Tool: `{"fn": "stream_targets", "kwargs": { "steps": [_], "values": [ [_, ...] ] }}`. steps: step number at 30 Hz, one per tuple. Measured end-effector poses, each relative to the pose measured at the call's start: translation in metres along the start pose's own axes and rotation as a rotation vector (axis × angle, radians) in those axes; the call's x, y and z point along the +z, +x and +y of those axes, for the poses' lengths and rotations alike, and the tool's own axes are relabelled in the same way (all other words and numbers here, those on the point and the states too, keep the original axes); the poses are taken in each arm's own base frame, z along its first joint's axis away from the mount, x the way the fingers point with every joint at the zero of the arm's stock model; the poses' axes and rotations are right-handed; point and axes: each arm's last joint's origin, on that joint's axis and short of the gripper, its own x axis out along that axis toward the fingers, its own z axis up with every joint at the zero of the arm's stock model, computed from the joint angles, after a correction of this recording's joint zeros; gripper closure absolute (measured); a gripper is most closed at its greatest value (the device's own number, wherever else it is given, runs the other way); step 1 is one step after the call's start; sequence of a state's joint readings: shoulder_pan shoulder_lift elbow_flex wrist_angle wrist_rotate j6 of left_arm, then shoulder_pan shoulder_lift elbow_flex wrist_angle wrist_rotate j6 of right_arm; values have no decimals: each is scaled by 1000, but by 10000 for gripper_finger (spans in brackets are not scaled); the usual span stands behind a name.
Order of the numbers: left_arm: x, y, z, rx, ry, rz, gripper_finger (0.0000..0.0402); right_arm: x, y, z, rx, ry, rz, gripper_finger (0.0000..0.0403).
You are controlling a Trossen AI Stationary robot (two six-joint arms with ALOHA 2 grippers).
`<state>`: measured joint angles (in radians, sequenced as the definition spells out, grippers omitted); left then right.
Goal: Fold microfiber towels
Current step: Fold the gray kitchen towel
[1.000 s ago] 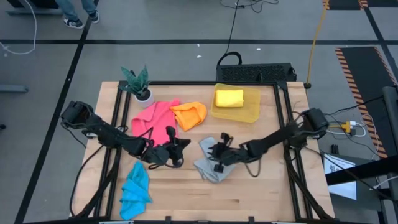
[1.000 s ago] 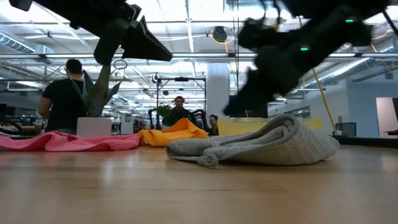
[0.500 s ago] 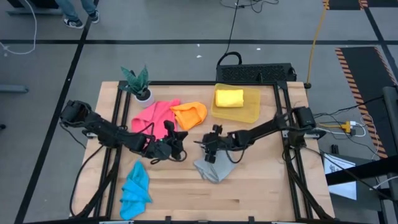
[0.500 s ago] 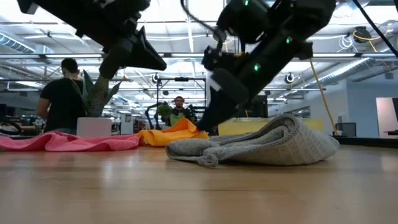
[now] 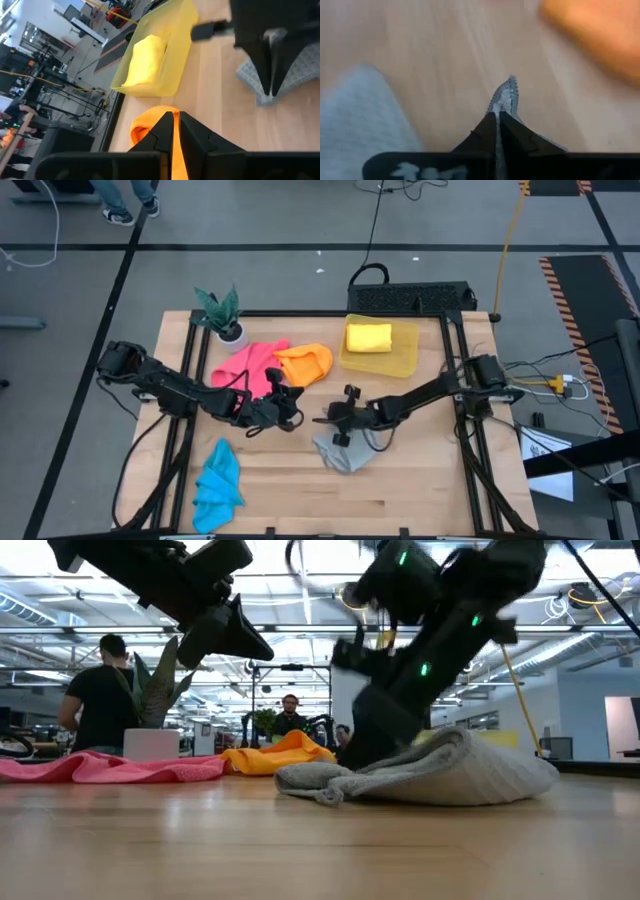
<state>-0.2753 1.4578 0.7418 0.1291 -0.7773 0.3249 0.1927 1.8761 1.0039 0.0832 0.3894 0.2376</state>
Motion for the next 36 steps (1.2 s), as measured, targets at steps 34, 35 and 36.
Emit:
{"fn": "stream_targets", "kwargs": {
  "steps": [34, 35, 36],
  "values": [
    [43, -43, -87, -466, 206, -733, 369, 80, -217, 10, 376, -463, -860, 399],
    [42, -41, -90, -456, 217, -750, 369, 79, -216, 10, 382, -454, -846, 399],
    [42, -39, -92, -443, 213, -764, 368, 78, -215, 10, 388, -441, -836, 399]
  ]
}}
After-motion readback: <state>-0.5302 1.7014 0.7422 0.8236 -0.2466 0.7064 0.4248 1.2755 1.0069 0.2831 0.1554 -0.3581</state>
